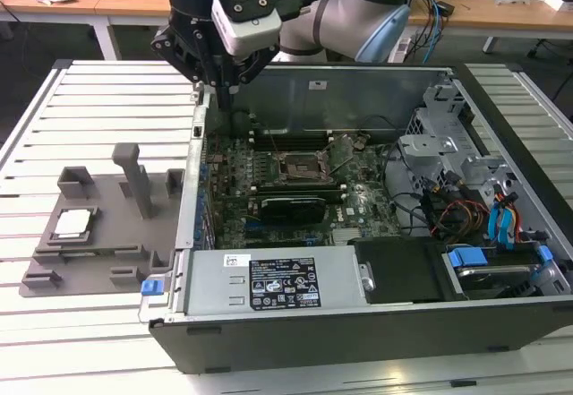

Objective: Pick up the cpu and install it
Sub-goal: 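Reach for the cpu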

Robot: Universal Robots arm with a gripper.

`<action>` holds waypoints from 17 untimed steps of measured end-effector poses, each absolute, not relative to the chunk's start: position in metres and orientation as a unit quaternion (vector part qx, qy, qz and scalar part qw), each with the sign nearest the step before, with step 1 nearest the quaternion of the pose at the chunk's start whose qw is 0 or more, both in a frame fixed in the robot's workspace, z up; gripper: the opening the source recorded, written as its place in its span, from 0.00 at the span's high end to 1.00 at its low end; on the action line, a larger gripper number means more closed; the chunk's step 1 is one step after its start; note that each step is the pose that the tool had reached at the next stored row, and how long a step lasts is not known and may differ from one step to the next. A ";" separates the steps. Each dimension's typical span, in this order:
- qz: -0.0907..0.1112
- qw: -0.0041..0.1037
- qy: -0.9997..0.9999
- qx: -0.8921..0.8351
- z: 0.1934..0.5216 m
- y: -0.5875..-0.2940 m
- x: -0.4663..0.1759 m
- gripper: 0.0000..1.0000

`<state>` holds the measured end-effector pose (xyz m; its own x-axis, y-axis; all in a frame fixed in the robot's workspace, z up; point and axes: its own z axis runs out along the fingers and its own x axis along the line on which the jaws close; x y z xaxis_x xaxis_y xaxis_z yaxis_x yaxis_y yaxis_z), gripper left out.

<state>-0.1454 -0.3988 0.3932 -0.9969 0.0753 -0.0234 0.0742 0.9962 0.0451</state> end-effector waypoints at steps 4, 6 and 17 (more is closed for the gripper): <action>0.022 0.013 0.999 0.037 0.393 -0.399 -0.155 0.89; 0.022 0.013 0.999 0.037 0.393 -0.399 -0.163 0.89; 0.022 0.013 0.999 0.037 0.393 -0.399 -0.182 0.89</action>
<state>-0.1816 -0.3988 0.3928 -0.9969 0.0753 -0.0234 0.0742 0.9962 0.0452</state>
